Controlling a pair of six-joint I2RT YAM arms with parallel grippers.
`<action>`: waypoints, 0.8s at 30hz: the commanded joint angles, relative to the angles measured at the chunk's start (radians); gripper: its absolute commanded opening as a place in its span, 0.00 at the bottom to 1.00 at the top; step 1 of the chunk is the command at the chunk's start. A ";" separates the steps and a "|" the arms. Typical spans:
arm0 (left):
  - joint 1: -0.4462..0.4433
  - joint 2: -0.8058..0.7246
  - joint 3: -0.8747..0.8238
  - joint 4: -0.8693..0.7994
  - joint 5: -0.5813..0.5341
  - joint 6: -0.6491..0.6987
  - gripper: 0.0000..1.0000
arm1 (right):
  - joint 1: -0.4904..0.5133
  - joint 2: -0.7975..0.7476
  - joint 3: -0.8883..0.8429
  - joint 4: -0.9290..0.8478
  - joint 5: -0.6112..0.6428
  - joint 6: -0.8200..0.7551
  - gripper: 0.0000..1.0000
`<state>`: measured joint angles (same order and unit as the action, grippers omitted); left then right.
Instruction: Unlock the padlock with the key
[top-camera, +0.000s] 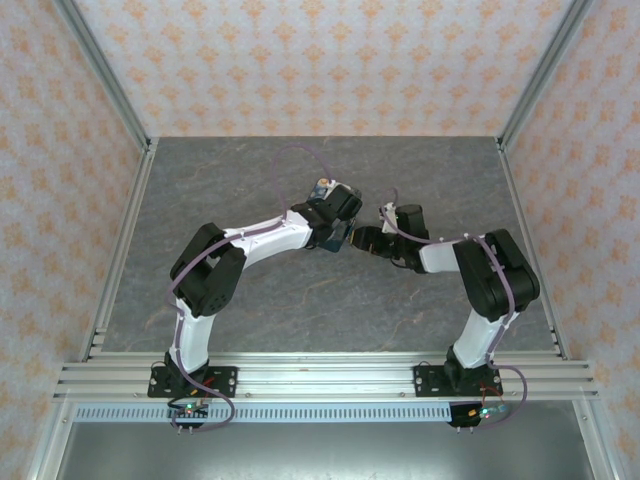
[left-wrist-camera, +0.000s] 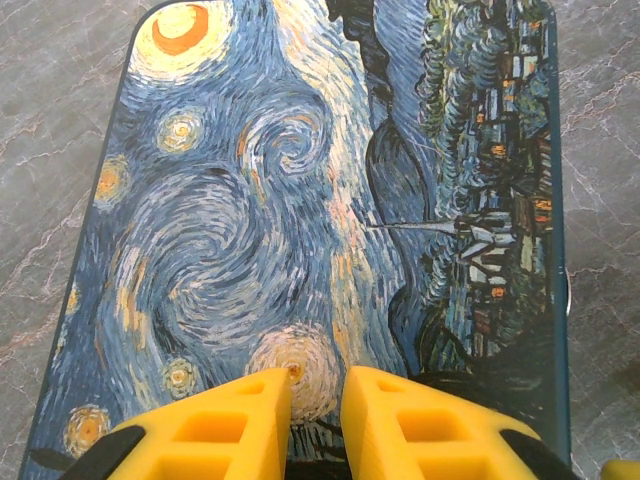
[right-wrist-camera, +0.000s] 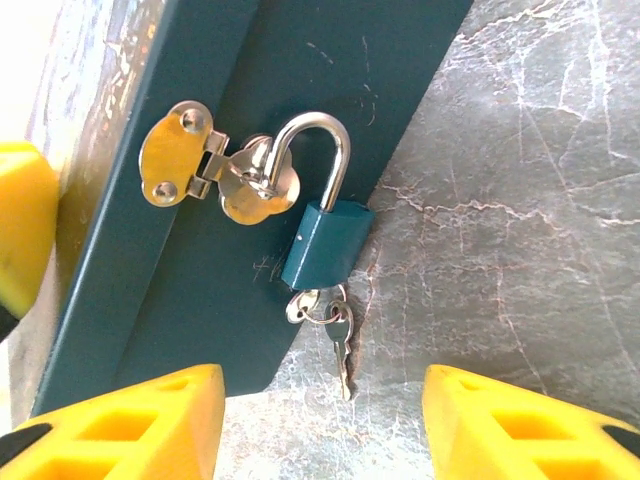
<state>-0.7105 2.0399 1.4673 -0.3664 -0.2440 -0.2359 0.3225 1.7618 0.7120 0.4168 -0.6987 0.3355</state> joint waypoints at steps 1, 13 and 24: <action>0.078 0.198 -0.125 -0.386 0.069 0.024 0.23 | 0.019 -0.012 0.021 -0.177 0.151 -0.091 0.55; 0.078 0.203 -0.124 -0.388 0.075 0.026 0.22 | 0.080 0.075 0.132 -0.277 0.267 -0.116 0.54; 0.079 0.207 -0.122 -0.387 0.080 0.027 0.22 | 0.046 0.187 0.228 -0.188 0.428 0.040 0.51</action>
<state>-0.7040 2.0399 1.4723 -0.3740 -0.2260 -0.2337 0.4068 1.8282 0.9234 0.1013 -0.4679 0.3161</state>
